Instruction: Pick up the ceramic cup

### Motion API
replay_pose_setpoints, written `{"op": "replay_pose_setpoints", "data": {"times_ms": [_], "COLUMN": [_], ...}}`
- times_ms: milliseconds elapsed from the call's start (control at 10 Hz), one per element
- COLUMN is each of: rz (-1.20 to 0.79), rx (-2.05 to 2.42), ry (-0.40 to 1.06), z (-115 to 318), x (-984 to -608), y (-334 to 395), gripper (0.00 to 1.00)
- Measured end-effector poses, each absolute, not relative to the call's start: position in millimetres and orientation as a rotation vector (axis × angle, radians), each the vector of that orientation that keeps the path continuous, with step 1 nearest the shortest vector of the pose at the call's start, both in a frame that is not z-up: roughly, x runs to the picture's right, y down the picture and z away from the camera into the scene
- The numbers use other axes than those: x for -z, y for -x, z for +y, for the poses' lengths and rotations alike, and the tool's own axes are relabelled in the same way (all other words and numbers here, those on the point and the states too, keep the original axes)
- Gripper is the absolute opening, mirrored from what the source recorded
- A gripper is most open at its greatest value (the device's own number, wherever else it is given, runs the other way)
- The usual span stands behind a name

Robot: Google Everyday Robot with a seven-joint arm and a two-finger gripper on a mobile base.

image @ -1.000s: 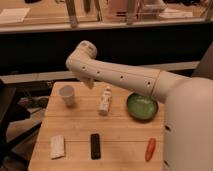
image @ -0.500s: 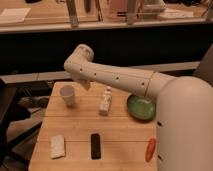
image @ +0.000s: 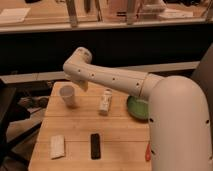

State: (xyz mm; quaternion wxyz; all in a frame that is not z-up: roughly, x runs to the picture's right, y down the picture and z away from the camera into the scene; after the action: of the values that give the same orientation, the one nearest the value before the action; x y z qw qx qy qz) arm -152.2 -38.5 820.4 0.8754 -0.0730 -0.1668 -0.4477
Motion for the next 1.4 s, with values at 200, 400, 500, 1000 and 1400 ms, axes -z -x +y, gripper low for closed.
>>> {"op": "replay_pose_setpoints", "data": {"times_ms": [200,400,500,1000,1400], "rz": [-0.365,-0.379,-0.385,-0.419,-0.45], "rx": [0.957,0.973,0.981,1.017,1.039], "ry": [0.153,0.152,0.154,0.156,0.15], "z": [-33.4,-30.2,-28.3,-19.6,-12.4], "x": [-830.9,-837.4,-842.2,-859.0,-874.3], "y": [159.1,166.8,167.9,174.9,179.3], "gripper": [0.8,0.8,0.8,0.8,0.8]}}
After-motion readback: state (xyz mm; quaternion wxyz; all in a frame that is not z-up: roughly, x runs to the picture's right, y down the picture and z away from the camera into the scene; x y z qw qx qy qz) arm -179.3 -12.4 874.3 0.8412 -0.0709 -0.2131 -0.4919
